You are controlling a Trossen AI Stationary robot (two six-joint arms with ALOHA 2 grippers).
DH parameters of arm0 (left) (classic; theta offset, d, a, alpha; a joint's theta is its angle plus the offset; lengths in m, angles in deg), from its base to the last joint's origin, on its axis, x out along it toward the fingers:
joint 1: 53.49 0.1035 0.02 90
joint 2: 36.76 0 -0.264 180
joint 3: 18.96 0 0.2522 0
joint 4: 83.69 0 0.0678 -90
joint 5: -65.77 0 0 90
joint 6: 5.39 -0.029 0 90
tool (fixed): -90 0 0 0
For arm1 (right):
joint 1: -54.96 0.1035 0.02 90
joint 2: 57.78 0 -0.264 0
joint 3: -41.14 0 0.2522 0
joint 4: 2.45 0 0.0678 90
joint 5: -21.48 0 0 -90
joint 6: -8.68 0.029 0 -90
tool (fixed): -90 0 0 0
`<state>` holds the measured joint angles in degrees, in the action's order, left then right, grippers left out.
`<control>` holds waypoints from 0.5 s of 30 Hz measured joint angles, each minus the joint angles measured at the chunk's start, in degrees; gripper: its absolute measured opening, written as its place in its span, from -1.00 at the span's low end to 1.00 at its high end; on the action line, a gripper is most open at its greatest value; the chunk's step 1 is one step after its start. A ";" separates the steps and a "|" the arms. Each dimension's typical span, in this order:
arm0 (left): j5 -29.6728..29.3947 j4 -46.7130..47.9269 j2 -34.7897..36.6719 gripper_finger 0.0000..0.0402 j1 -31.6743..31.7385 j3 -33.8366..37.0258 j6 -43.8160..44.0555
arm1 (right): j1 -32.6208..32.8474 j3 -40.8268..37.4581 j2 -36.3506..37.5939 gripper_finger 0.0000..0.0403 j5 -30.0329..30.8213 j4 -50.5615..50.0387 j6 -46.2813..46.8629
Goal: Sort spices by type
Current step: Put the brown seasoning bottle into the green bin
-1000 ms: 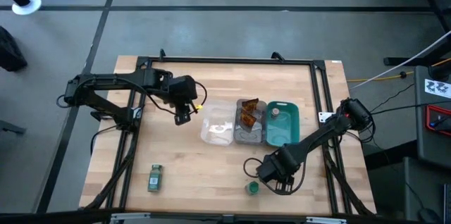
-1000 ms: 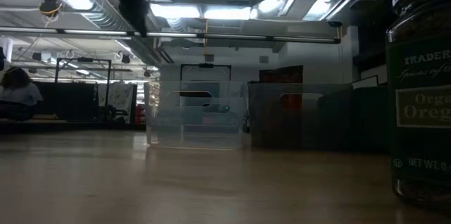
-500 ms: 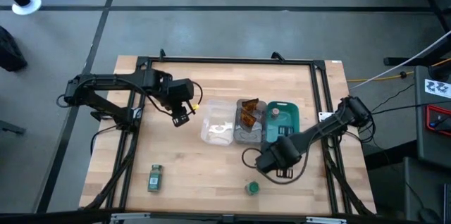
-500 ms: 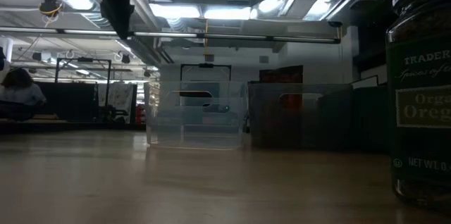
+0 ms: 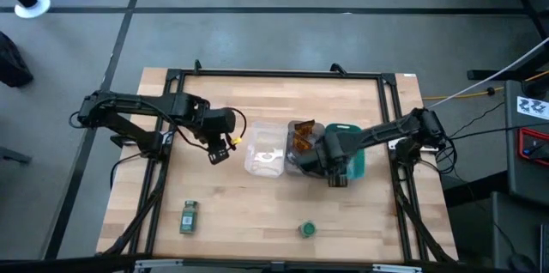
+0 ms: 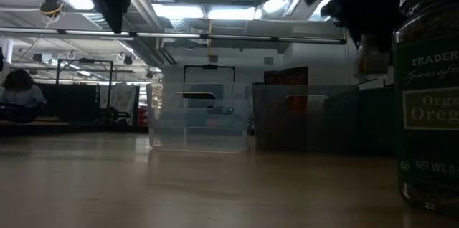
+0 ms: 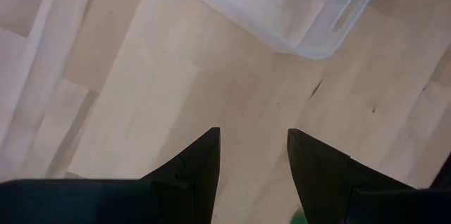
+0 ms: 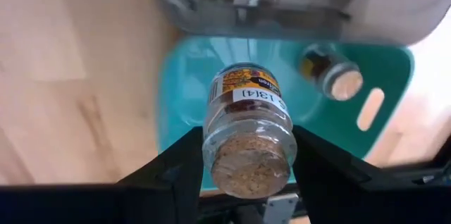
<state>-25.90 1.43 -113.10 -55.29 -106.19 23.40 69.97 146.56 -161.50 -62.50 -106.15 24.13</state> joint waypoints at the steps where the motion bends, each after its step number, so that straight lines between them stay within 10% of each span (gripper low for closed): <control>1: 0.00 0.00 0.00 -0.25 -0.52 0.00 0.52 | -0.84 -0.95 0.00 -0.07 -0.02 -0.06 -0.74; 15: -1.99 -0.12 0.00 -0.25 -5.12 0.00 1.24 | -8.63 -16.92 0.00 -0.06 -0.44 7.53 -8.50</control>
<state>-27.89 1.30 -113.10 -60.41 -106.19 24.63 61.34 129.64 -161.50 -62.94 -98.62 15.63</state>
